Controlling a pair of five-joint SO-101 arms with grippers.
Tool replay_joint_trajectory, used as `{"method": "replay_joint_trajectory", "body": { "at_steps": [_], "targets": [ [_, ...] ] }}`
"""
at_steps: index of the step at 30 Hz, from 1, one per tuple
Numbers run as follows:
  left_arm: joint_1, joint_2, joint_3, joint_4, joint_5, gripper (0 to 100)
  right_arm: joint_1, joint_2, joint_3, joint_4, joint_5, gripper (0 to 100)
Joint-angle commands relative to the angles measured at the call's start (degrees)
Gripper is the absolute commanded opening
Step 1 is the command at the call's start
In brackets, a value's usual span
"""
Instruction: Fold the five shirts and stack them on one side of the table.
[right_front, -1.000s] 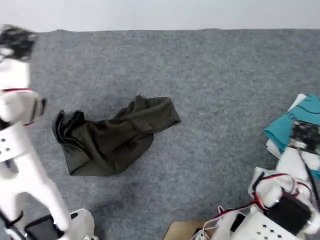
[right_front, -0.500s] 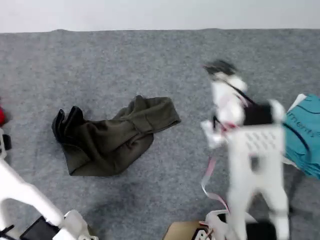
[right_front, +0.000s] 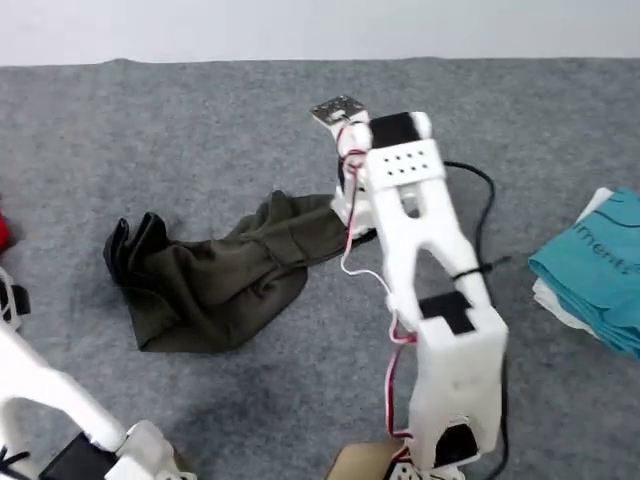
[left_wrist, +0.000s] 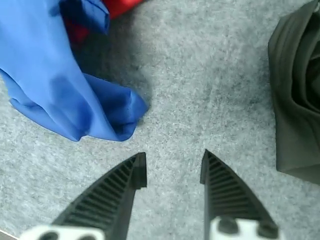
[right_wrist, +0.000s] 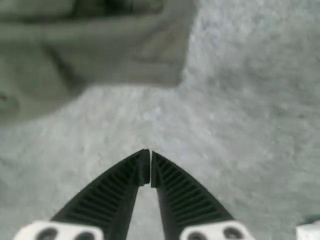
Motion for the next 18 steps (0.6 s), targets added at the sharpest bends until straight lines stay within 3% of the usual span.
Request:
{"method": "replay_joint_trajectory", "body": {
  "at_steps": [1, 4, 18],
  "targets": [
    [-0.3, -1.9, 1.4, -2.8, 2.0, 18, -2.2, 3.8, -9.0, 1.7, -5.8, 11.0],
    [-0.3, -2.4, 4.3, -5.7, 2.8, 18, -4.3, 8.1, -13.7, 1.6, -7.3, 18.2],
    [-0.4, -2.4, 5.6, -6.8, 2.5, 18, -3.8, 23.4, -26.5, 1.6, -7.0, 18.3]
  ]
}}
